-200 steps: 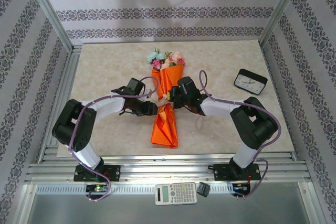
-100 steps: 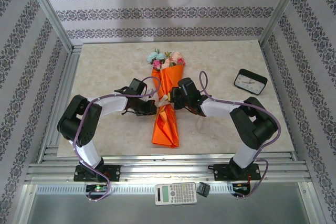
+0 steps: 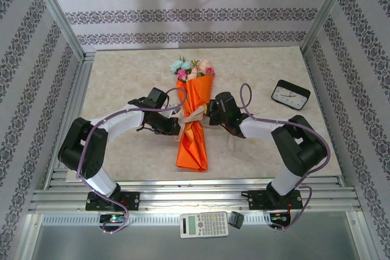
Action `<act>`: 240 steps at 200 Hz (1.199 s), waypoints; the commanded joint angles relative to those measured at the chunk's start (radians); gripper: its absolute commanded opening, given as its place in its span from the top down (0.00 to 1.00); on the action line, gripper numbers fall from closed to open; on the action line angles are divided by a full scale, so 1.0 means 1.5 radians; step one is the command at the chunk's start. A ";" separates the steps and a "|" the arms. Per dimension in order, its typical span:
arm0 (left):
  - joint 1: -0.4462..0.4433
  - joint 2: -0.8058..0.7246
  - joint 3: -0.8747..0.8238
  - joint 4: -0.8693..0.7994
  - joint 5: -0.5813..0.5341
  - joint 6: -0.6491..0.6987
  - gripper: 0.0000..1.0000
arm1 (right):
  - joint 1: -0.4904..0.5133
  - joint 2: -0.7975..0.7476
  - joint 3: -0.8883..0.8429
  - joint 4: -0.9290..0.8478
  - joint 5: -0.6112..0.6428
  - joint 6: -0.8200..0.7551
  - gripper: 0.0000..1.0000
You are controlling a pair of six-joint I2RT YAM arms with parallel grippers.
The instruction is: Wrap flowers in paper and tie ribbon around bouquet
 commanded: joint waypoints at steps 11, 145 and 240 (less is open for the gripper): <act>-0.020 -0.001 0.041 -0.087 0.000 0.068 1.00 | -0.022 -0.026 -0.033 0.045 0.042 0.009 1.00; -0.027 0.072 0.120 -0.235 -0.168 0.121 1.00 | -0.103 -0.045 -0.121 0.070 0.043 -0.005 1.00; -0.020 0.080 0.126 -0.253 -0.208 0.107 1.00 | -0.153 -0.025 -0.143 0.076 0.044 -0.026 1.00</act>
